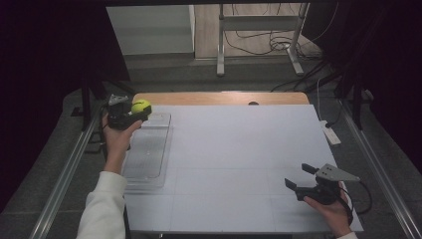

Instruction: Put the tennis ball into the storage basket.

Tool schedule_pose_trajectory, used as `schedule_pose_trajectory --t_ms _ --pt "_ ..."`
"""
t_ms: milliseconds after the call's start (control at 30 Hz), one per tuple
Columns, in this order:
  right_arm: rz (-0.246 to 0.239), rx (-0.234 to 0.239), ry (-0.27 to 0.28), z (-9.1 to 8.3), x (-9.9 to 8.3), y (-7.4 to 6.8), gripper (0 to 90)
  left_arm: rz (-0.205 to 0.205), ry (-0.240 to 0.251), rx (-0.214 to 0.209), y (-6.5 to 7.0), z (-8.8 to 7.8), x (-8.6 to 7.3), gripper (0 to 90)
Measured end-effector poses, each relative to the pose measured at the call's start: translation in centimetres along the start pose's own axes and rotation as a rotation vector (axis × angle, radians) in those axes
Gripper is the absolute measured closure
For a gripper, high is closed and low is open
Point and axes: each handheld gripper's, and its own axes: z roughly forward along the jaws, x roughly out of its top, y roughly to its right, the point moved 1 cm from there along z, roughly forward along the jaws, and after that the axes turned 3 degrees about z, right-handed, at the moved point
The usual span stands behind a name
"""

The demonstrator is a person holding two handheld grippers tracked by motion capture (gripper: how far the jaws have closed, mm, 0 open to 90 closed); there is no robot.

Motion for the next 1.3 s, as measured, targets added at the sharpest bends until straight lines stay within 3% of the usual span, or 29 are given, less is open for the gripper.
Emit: schedule_pose_trajectory --t_ms 700,1300 --pt "0.002 0.002 0.0 0.0 0.0 0.0 12.6 -0.004 -0.074 0.049 -1.3 1.0 -0.8 27.1" --pt "0.001 0.0 -0.002 0.1 0.0 0.0 12.5 0.002 -0.136 0.058 -1.7 2.0 -1.6 27.1"
